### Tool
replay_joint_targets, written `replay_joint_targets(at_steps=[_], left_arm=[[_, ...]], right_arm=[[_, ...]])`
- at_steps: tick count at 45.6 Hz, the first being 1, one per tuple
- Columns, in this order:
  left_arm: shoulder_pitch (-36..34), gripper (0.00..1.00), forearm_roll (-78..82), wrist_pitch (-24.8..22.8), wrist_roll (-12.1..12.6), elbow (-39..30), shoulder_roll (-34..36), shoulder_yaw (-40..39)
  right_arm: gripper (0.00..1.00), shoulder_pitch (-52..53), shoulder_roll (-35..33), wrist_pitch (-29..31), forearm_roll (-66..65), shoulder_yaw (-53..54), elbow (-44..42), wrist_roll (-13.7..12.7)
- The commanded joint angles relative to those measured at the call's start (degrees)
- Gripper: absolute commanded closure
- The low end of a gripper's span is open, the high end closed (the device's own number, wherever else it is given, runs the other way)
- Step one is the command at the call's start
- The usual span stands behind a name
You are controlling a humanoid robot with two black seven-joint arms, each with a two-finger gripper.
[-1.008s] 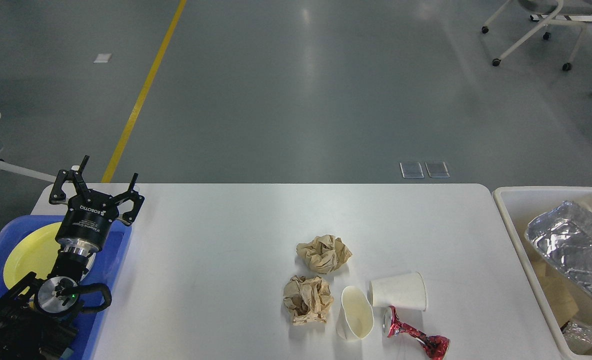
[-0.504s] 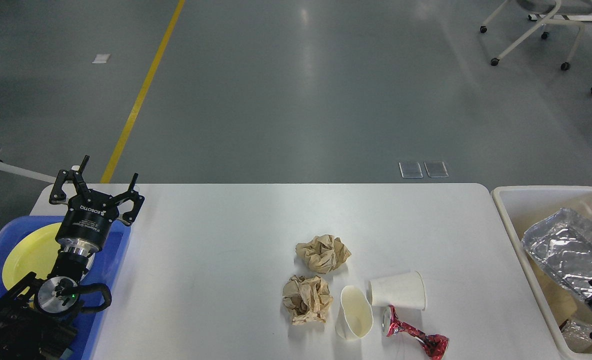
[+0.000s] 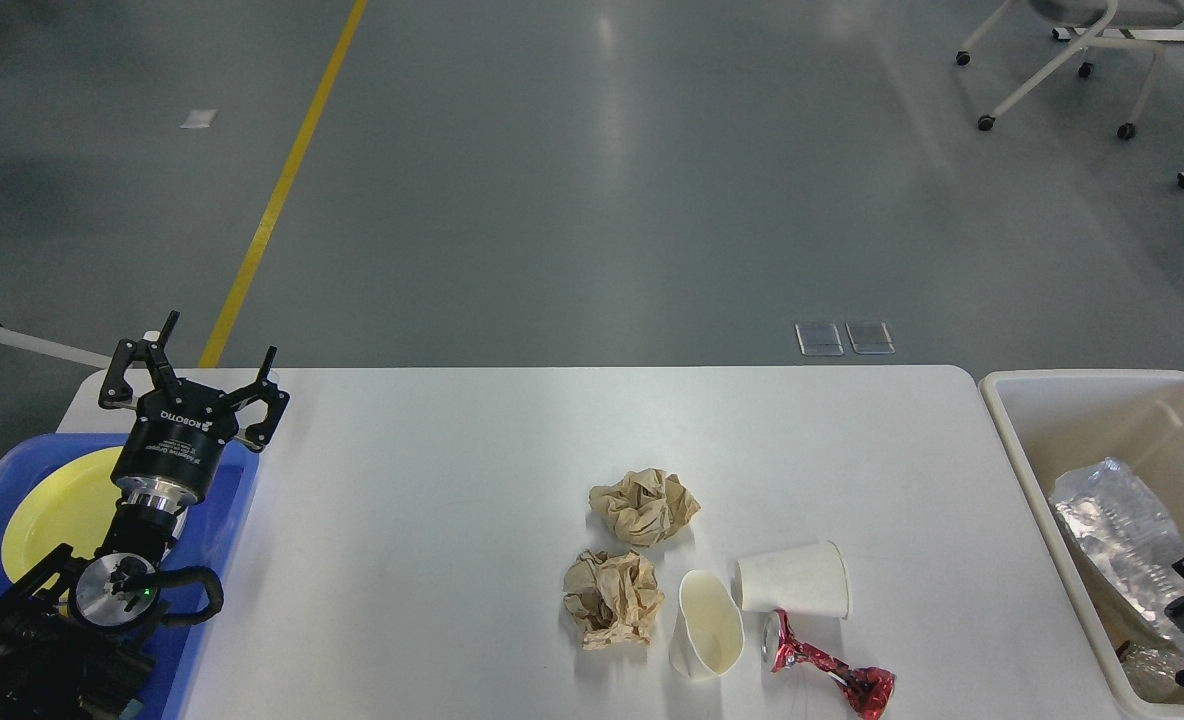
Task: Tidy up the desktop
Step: 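Lower the foil into the bin and release it with the right gripper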
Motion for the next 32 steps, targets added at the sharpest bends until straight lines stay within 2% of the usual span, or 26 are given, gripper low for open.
replay_joint_targets(at_steps=[1, 11, 19, 32], left_arm=[[0.0, 0.04, -0.02, 0.01, 0.0, 0.0, 0.0, 0.0], [0.0, 0.04, 0.06, -0.08, 0.0, 0.0, 0.0, 0.0], [0.0, 0.04, -0.02, 0.01, 0.0, 0.0, 0.0, 0.0], [0.0, 0.04, -0.02, -0.08, 0.0, 0.0, 0.0, 0.0]], right_arm=[[0.0, 0.09, -0.28, -0.05, 0.0, 0.11, 0.02, 0.24], [0.0, 0.18, -0.98, 0.82, -0.96, -0.07, 0.45, 0.24], [0.0, 4.82, -4.32, 5.83, -3.94, -2.61, 6.6, 0.24], [0.0, 25.3, -15.22, 15.93, -21.7, -8.94, 30.32, -0.11]])
